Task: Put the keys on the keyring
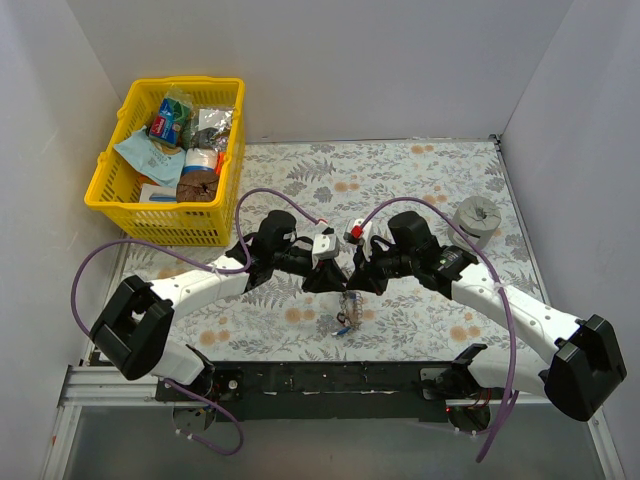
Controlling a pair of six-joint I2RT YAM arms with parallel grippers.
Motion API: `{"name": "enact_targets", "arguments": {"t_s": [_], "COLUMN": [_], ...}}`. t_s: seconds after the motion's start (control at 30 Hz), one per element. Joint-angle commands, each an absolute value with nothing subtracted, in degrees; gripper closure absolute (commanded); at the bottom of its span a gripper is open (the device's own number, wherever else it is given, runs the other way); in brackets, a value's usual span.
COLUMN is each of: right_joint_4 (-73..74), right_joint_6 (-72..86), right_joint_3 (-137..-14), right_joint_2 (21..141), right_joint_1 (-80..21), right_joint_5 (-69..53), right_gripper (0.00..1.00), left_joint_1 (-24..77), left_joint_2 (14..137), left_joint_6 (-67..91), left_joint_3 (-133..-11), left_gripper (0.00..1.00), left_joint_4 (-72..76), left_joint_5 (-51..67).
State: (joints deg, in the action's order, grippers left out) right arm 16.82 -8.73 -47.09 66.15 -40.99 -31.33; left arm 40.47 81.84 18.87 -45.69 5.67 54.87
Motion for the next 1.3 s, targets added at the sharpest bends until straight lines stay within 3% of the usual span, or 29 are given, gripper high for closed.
{"name": "enact_targets", "arguments": {"t_s": [0.0,0.13,0.47,0.73,0.8,0.9,0.97,1.27], "right_joint_4": [13.54,13.18,12.3,12.13,12.04,11.95,11.95,11.51], "right_joint_6": [-8.35,-8.35,-8.53,-8.53,-8.53,-8.44,-8.44,-8.44], "right_joint_3": [-48.16,-47.81,-47.11,-46.93,-46.85,-46.76,-46.67,-46.41], "right_joint_2": [64.86,64.86,64.95,64.6,64.42,64.42,64.51,64.6], "right_joint_1": [-41.31,-41.22,-41.22,-41.22,-41.22,-41.22,-41.22,-41.22], "right_joint_5": [-32.87,-33.05,-33.13,-32.96,-32.78,-32.7,-32.78,-33.13], "right_gripper": [0.99,0.99,0.99,0.99,0.99,0.99,0.99,0.99], "left_joint_1": [40.78,40.78,40.78,40.78,40.78,40.78,40.78,40.69], "left_joint_2": [80.51,80.6,78.22,78.75,78.75,78.14,77.09,76.46], "left_joint_6": [19.68,20.13,21.62,21.36,20.48,19.42,19.16,19.86], "left_joint_3": [-46.94,-46.85,-44.74,-45.0,-45.35,-45.35,-45.0,-44.3], "left_gripper": [0.73,0.78,0.77,0.89,0.89,0.73,0.68,0.76], "left_joint_4": [7.55,7.73,10.37,9.76,8.1,6.68,6.68,7.91], "left_joint_5": [55.46,55.46,53.79,54.23,53.53,51.95,51.51,51.77]}}
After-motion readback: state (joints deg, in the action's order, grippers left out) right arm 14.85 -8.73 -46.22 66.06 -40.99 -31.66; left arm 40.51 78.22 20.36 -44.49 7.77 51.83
